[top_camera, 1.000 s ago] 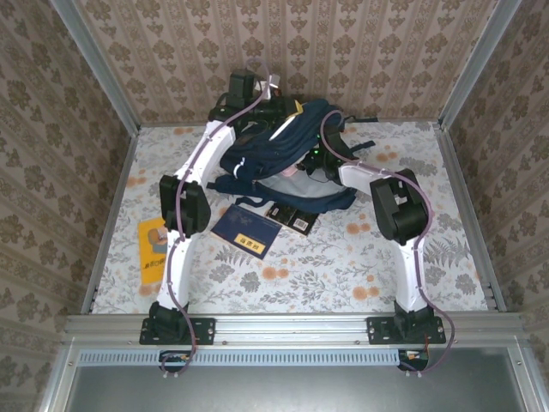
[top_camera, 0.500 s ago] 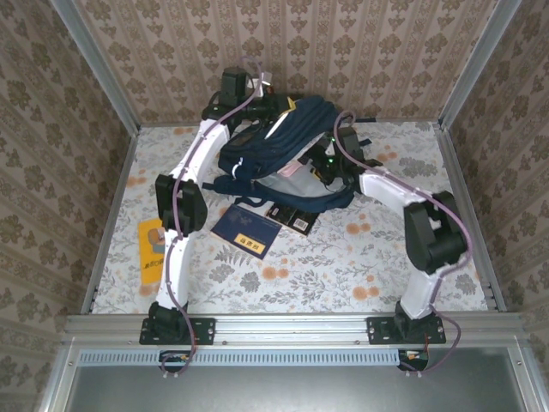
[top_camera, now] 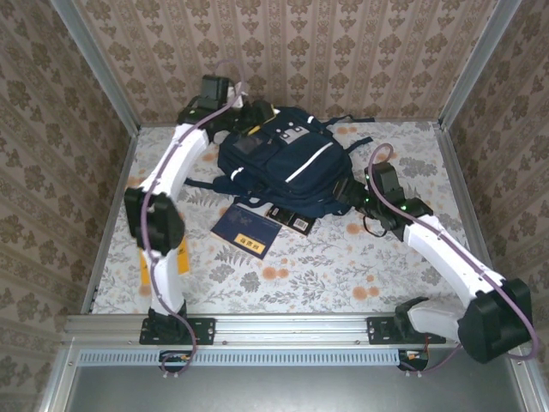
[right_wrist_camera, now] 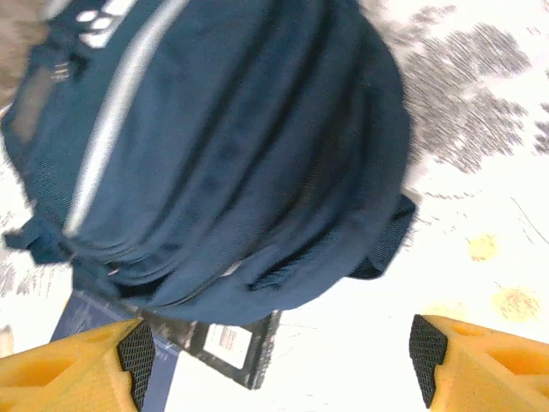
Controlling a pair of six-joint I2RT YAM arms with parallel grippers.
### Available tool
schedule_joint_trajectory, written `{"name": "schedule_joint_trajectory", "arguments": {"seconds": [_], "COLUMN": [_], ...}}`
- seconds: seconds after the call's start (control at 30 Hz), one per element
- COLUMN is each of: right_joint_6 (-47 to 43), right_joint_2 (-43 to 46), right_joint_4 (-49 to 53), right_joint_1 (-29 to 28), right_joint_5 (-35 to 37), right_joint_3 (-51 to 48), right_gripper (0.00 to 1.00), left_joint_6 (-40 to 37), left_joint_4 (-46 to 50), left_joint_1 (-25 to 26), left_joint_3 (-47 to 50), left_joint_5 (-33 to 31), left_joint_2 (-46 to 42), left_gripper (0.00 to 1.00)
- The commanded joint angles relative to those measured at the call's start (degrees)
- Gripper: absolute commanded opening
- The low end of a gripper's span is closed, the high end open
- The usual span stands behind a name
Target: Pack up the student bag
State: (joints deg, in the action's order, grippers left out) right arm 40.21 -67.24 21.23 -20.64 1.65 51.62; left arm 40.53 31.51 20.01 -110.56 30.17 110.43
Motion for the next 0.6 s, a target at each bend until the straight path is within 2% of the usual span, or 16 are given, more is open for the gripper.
{"name": "schedule_joint_trajectory", "arguments": {"seconds": [0.0,0.17,0.3,0.4,0.57], "right_joint_6": [-8.64,-14.5,-19.07,-20.85,-21.72], "right_joint_2": [-1.55,-11.88,-26.22,-37.09,-51.53], "right_joint_4": [0.89,3.23,7.59,12.22,16.2], "right_joint_1": [-4.94,-15.17,-22.24,-24.84,-25.48], "right_joint_5": [-0.82,-4.43,-6.64,-7.52,-9.85], "right_joint_3": [3.62,13.89,26.39,35.84,47.81], "right_gripper": [0.8,0.79,0.79,0.77,0.75], "left_joint_6": [0.89,9.63,13.28,17.37,21.91], "left_joint_4": [1.11,2.72,0.58,-4.03,-12.23], "left_joint_1": [-2.97,-8.96,-10.14,-10.72,-10.61], "left_joint_3": [15.26,38.14,52.72,61.72,72.25], "left_joint_5": [-12.69,-13.91,-13.06,-11.79,-10.81], "left_joint_2": [-14.38,-28.27,-34.41,-36.56,-39.08], "left_gripper": [0.73,0.76,0.77,0.77,0.76]}}
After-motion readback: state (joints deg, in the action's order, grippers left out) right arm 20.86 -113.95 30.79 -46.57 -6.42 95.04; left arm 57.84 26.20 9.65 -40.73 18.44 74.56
